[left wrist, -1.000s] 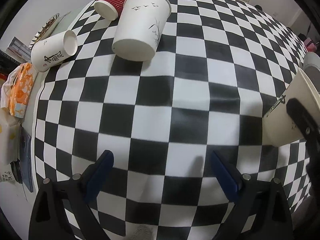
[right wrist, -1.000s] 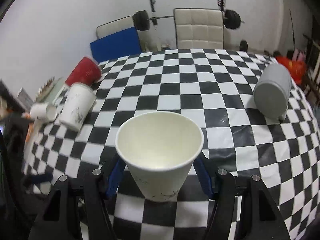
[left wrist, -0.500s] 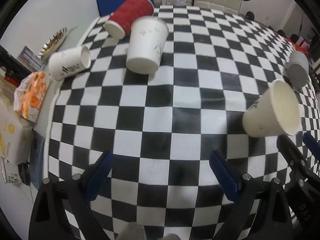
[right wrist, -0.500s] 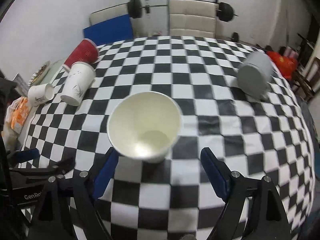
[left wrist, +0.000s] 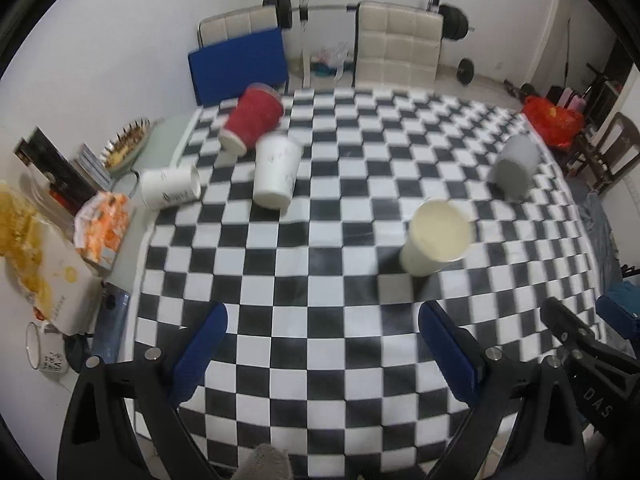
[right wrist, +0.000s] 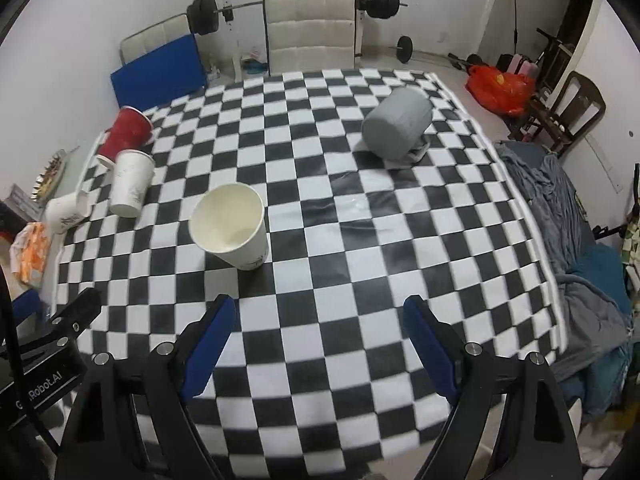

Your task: Flip cup upright

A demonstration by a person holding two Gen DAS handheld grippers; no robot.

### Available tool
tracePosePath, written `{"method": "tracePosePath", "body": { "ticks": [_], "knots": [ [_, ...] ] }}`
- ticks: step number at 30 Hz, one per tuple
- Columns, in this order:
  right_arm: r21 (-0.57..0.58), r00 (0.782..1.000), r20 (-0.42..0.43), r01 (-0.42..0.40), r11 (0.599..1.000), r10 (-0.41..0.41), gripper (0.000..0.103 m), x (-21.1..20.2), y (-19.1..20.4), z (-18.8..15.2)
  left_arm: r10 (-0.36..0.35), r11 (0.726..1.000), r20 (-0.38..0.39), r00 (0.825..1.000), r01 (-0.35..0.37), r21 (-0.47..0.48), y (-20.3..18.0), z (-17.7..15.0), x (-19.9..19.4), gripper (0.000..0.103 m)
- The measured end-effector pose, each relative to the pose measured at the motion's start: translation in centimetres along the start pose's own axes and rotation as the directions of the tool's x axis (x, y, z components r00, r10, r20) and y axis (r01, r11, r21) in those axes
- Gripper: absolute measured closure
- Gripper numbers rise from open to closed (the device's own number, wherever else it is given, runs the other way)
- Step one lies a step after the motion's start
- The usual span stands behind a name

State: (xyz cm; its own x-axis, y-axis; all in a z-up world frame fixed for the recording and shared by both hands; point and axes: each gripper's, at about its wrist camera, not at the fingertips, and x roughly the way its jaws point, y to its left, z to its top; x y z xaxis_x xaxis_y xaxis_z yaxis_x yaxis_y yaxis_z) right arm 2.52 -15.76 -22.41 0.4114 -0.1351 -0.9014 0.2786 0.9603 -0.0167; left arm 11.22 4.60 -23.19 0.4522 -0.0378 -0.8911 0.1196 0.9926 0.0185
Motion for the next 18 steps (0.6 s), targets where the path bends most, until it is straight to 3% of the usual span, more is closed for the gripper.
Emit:
{"method": "tracePosePath", "body": {
  "ticks": [8, 18],
  "knots": [
    [-0.04, 0.994, 0.109, 0.006, 0.999, -0.002, 0.016, -12.4, -1.8, -0.1, -0.001, 1.0, 0.139, 0.99, 0.003, -0.018, -0.4, -0.8, -11.0, 0.005],
    [-0.087, 0.977, 0.21, -0.016, 0.996, 0.034, 0.016, -22.7, -3.0, -0.9, 0.004, 0.998, 0.199, 0.98, 0.008, -0.061, -0.8, -1.8, -17.9, 0.006]
  ]
}}
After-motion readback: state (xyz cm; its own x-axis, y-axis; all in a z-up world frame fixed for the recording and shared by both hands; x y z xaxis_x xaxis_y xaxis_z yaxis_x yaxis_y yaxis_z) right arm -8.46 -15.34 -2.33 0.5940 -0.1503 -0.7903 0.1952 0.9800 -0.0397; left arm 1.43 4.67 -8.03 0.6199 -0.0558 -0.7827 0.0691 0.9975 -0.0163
